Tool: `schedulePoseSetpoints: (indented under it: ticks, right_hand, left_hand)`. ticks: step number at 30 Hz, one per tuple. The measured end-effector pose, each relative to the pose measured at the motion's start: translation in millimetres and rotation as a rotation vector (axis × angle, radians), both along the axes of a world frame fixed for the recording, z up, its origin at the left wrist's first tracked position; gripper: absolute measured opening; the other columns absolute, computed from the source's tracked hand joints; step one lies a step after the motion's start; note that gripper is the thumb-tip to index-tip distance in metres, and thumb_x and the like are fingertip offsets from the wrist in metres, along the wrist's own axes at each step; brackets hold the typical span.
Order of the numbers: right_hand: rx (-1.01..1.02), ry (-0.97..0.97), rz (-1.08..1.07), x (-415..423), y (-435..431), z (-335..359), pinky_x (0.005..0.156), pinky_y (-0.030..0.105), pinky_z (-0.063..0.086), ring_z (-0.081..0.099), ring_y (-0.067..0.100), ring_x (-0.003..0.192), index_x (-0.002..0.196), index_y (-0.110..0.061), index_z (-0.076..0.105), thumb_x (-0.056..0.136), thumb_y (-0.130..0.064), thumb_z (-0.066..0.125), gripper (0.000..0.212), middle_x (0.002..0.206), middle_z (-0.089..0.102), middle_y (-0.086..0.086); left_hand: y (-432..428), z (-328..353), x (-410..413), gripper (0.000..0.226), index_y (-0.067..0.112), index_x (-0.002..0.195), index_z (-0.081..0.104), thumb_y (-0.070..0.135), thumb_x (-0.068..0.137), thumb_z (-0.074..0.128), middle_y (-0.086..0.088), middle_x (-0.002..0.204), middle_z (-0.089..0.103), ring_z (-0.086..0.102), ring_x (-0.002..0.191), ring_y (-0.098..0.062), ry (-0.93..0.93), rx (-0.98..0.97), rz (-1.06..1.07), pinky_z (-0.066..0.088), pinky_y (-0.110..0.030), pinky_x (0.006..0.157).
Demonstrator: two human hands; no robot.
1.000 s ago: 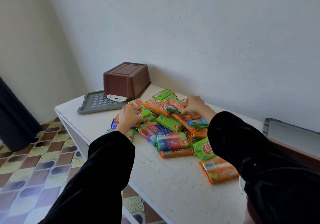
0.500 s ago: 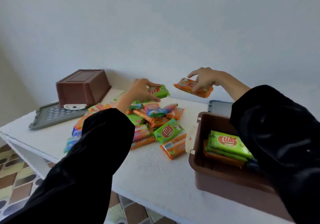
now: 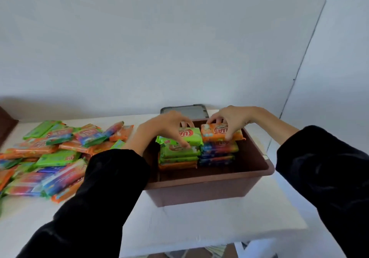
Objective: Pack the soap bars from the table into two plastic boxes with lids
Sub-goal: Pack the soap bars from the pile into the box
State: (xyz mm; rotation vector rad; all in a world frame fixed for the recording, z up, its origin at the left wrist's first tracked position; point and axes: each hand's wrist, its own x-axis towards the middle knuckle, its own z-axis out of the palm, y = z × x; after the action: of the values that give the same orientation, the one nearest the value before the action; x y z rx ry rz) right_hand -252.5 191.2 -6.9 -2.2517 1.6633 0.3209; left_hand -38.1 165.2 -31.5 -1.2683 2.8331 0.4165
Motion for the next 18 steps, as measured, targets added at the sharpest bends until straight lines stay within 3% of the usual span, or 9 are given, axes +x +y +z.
schedulePoseSetpoints:
  ticks: [5, 11, 18]
  right_hand:
    - [-0.089, 0.003, 0.046, 2, 2, -34, 0.080, 0.024, 0.039, 0.053, 0.020, 0.108, 0.134, -0.024, 0.044, 0.067, -0.019, 0.078, 0.075, 0.126, 0.055, 0.005]
    - [-0.263, 0.109, 0.054, 19, 7, -42, 0.090, 0.031, 0.042, 0.047, 0.025, 0.115, 0.137, -0.023, 0.039, 0.066, -0.024, 0.081, 0.082, 0.127, 0.039, 0.007]
    - [-0.304, 0.074, 0.107, 35, 1, -46, 0.080, 0.026, 0.037, 0.050, 0.024, 0.111, 0.132, -0.020, 0.049, 0.063, -0.016, 0.083, 0.077, 0.122, 0.050, 0.005]
  left_hand:
    - [3, -32, -9, 0.077, 0.022, 0.132, 0.046, 0.051, 0.067, 0.074, -0.001, 0.123, 0.053, 0.049, 0.114, -0.018, -0.189, -0.192, -0.019, 0.044, -0.032, 0.089]
    - [5, -34, -9, 0.079, 0.021, 0.132, 0.048, 0.051, 0.064, 0.076, 0.000, 0.128, 0.045, 0.044, 0.119, -0.017, -0.164, -0.322, -0.065, 0.045, -0.034, 0.091]
    - [2, -38, -7, 0.076, 0.018, 0.129, 0.046, 0.049, 0.066, 0.076, -0.002, 0.124, 0.049, 0.048, 0.114, -0.020, -0.157, -0.336, -0.045, 0.047, -0.036, 0.086]
